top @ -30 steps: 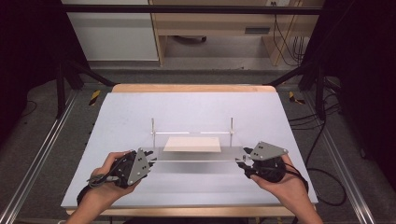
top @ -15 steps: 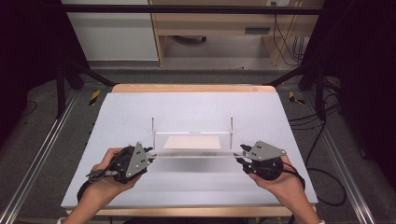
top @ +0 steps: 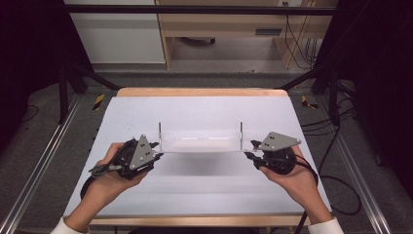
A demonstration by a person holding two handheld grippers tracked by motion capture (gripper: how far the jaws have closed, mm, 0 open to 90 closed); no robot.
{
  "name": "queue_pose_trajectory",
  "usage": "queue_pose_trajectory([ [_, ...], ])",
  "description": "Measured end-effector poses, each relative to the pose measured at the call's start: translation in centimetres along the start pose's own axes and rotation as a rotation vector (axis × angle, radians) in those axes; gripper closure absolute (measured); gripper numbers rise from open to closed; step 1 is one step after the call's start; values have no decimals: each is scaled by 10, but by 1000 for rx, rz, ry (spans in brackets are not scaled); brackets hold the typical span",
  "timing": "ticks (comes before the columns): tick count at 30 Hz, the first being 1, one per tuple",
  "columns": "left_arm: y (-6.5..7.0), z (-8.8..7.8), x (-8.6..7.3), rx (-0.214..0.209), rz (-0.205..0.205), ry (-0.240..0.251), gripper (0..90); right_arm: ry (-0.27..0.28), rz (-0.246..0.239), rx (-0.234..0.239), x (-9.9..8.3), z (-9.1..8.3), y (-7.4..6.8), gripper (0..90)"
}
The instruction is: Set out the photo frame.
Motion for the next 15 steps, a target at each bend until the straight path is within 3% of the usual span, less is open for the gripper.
queue_pose_trajectory([
  [2,-5,-5,5,6,-78,53,489,1,8,6,3,0,4,590],
  [3,-5,-5,5,6,-78,53,425,1,8,6,3,0,4,590],
  [4,-8,-10,9,10,-128,105,379,7,16,9,5,1,7,586],
  [6,-8,-13,11,20,-140,126,356,12,23,11,7,1,9,583],
  [8,-10,-21,14,36,-212,165,298,23,44,12,10,2,13,572],
  [9,-10,-21,14,36,-212,165,271,30,48,12,11,3,15,569],
  [12,-12,-27,13,55,-292,192,203,44,66,14,13,4,20,565],
  [13,-14,-29,10,82,-321,206,188,48,67,12,14,4,21,564],
  [15,-15,-29,8,87,-339,217,169,51,73,4,17,5,24,562],
])
Point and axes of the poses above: each handheld gripper's, and its own axes: z roughly forward along the jaws, x roughly out of its top, y roughly to its right, the point moved 2 cm from there along z, roughly forward along the jaws, and after that the axes turned 7 degrees about x, right-handed, at the moved point
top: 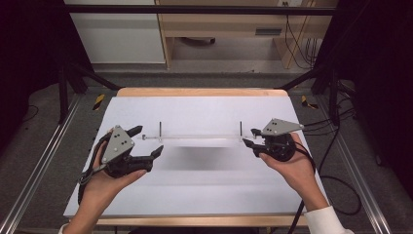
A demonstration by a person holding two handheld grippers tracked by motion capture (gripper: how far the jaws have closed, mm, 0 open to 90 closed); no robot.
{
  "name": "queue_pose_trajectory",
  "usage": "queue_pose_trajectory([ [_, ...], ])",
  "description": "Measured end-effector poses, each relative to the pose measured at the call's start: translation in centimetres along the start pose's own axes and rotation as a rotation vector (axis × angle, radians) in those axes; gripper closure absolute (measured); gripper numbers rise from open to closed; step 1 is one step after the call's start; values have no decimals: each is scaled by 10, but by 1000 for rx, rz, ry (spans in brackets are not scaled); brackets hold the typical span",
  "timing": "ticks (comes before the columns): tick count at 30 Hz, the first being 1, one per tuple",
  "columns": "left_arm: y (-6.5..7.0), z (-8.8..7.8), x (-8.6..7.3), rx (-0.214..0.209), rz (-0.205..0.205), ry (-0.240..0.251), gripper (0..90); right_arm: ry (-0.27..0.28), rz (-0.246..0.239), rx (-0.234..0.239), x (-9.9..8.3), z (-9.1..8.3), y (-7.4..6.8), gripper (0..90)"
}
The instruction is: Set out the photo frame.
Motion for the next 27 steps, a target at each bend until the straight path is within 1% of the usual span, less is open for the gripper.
queue_pose_trajectory([
  [1,-3,0,-1,1,-10,13,169,0,0,0,0,0,0,562],
  [2,-5,-2,-4,24,-33,2,164,4,-2,0,1,1,1,559],
  [3,-8,-3,-6,35,-41,1,163,9,5,-3,2,1,2,558],
  [4,-12,-4,-9,40,-43,-7,156,12,8,-5,5,2,5,555],
  [6,-20,-5,-15,50,-72,-10,150,21,12,-12,7,3,8,553],
  [7,-24,-5,-20,57,-79,-23,150,21,12,-12,7,3,8,553],
  [9,-30,-2,-30,70,-98,-50,140,39,18,-19,10,5,13,549],
  [10,-33,3,-44,77,-106,-91,135,46,25,-20,11,6,14,549],
  [12,-36,11,-58,77,-128,-131,127,57,34,-18,13,7,19,548],
  [13,-36,11,-58,77,-128,-131,124,57,34,-18,13,7,19,548],
  [14,-37,14,-64,78,-137,-148,122,63,38,-20,15,9,22,547],
  [15,-39,18,-70,87,-138,-163,122,63,38,-20,15,9,22,547],
  [16,-40,21,-76,97,-134,-180,115,64,39,-22,18,11,26,547],
  [17,-40,24,-82,99,-136,-197,115,64,39,-22,18,11,26,547],
  [18,-40,31,-93,89,-138,-231,103,70,44,-23,20,12,29,547],
  [19,-40,31,-93,89,-138,-231,99,70,44,-23,20,12,29,547],
  [22,-38,39,-106,84,-127,-267,85,85,55,-25,23,16,36,546],
  [24,-38,43,-112,98,-118,-284,82,100,65,-28,26,19,42,546],
  [27,-40,47,-120,102,-132,-296,81,114,75,-28,29,22,48,546],
])
Point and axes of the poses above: each handheld gripper's, and its own axes: z roughly forward along the jaws, x roughly out of its top, y roughly to its right, the point moved 2 cm from there along z, roughly forward along the jaws, and after that the axes turned 7 degrees about x, right-handed, at the moved point
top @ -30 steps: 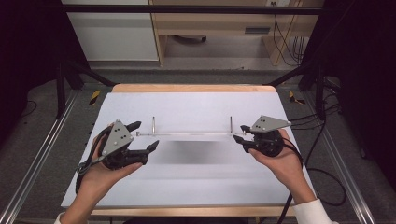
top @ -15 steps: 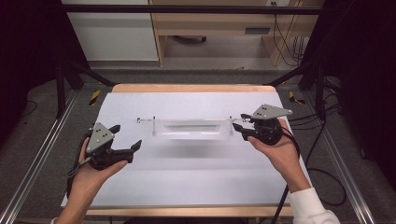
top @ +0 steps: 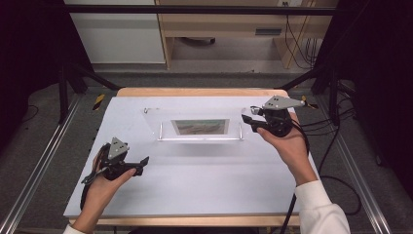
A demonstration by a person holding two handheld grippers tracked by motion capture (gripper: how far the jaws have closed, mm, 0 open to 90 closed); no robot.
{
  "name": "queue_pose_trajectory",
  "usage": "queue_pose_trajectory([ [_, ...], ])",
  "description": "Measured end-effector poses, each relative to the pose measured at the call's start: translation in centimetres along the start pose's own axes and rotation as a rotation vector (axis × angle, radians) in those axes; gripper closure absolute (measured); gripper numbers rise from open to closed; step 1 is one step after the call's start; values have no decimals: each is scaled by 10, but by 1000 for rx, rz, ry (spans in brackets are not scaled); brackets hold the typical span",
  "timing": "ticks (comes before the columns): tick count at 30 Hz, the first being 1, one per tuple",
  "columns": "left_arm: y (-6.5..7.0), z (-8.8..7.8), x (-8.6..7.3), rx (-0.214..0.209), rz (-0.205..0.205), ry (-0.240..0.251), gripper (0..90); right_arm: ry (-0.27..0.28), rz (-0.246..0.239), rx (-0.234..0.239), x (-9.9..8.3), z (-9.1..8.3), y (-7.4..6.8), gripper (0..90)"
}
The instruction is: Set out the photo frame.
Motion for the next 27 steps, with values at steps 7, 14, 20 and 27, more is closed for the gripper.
queue_pose_trajectory([
  [7,-14,13,-16,33,-29,-36,82,25,17,-6,3,7,9,543],
  [14,-19,17,-26,42,-18,-92,85,58,43,-9,6,15,19,541],
  [20,-21,17,-31,41,-21,-114,88,77,71,-12,8,21,27,537],
  [27,-26,15,-38,43,-51,-128,89,79,104,-19,12,31,37,532],
])
Point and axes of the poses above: each handheld gripper's, and its own axes: z roughly forward along the jaws, x roughly out of its top, y roughly to its right, the point moved 2 cm from there along z, roughly forward along the jaws, and after that the axes turned 7 degrees about x, right-handed, at the moved point
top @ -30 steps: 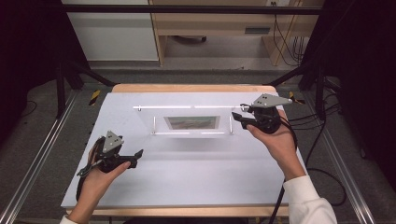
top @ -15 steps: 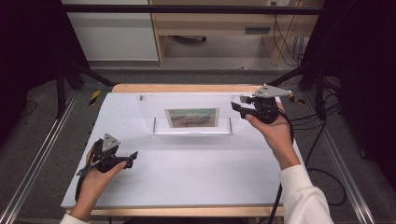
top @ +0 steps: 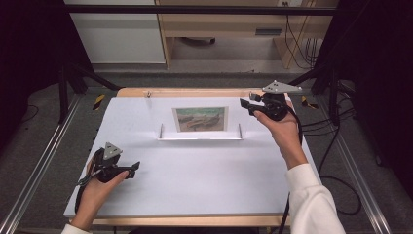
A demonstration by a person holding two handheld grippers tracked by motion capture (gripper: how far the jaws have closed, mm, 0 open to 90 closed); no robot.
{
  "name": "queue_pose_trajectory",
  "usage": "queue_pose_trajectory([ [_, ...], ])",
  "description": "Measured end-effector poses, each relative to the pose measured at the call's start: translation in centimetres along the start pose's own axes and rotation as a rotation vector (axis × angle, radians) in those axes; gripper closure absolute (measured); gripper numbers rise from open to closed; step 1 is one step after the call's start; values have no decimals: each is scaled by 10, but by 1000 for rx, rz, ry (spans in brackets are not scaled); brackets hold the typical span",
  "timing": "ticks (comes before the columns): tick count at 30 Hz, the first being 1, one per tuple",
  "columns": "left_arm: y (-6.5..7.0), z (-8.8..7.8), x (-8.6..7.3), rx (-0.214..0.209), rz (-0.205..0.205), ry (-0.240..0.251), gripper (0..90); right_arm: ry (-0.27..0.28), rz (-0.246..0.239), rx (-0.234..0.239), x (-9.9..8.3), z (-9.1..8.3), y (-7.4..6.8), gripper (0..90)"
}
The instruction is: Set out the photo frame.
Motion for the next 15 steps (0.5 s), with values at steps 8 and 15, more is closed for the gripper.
queue_pose_trajectory([
  [8,-3,-3,-3,2,-17,2,91,12,33,-14,2,9,8,528],
  [15,-4,1,-5,2,-17,-13,94,7,62,-32,3,17,14,528],
])
Point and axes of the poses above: each handheld gripper's, and its own axes: z roughly forward along the jaws, x roughly out of its top, y roughly to its right, the point moved 2 cm from there along z, roughly forward along the jaws, and after that the axes turned 7 degrees about x, right-handed, at the moved point
